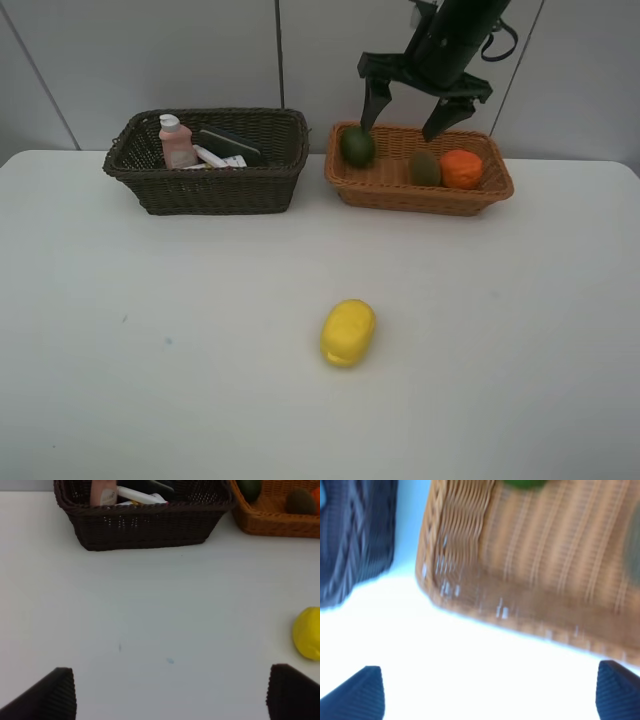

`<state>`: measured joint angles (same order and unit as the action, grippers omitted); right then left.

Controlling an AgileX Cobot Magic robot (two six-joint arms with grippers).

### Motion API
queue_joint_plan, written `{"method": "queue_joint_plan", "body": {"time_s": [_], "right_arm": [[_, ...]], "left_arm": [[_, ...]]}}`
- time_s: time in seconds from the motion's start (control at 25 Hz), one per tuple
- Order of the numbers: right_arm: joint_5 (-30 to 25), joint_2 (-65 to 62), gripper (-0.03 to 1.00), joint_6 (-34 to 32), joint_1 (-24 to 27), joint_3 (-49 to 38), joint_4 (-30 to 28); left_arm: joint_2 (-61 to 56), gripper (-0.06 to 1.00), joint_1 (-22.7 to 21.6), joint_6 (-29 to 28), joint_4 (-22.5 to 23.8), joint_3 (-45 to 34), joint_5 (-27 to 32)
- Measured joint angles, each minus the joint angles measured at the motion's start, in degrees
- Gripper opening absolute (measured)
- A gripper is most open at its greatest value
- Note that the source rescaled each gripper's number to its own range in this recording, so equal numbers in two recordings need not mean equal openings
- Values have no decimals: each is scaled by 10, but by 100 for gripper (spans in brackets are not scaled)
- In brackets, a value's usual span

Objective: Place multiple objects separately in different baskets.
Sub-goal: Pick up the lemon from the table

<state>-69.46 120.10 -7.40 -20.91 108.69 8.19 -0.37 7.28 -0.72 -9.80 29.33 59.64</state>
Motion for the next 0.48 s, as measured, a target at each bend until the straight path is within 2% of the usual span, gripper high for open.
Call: {"method": "queue_joint_plan", "body": {"time_s": [0.16, 0.28, 0.48], "right_arm": [[-2, -63, 100, -15, -29, -142, 1], [-5, -94, 100, -67, -61, -235, 3], [5, -107, 100, -137, -120, -331, 6]], "left_arm": [[0, 100, 0, 0, 0, 0, 0], [0, 100, 0, 0, 0, 0, 0], [0, 100, 0, 0, 0, 0, -1]]}}
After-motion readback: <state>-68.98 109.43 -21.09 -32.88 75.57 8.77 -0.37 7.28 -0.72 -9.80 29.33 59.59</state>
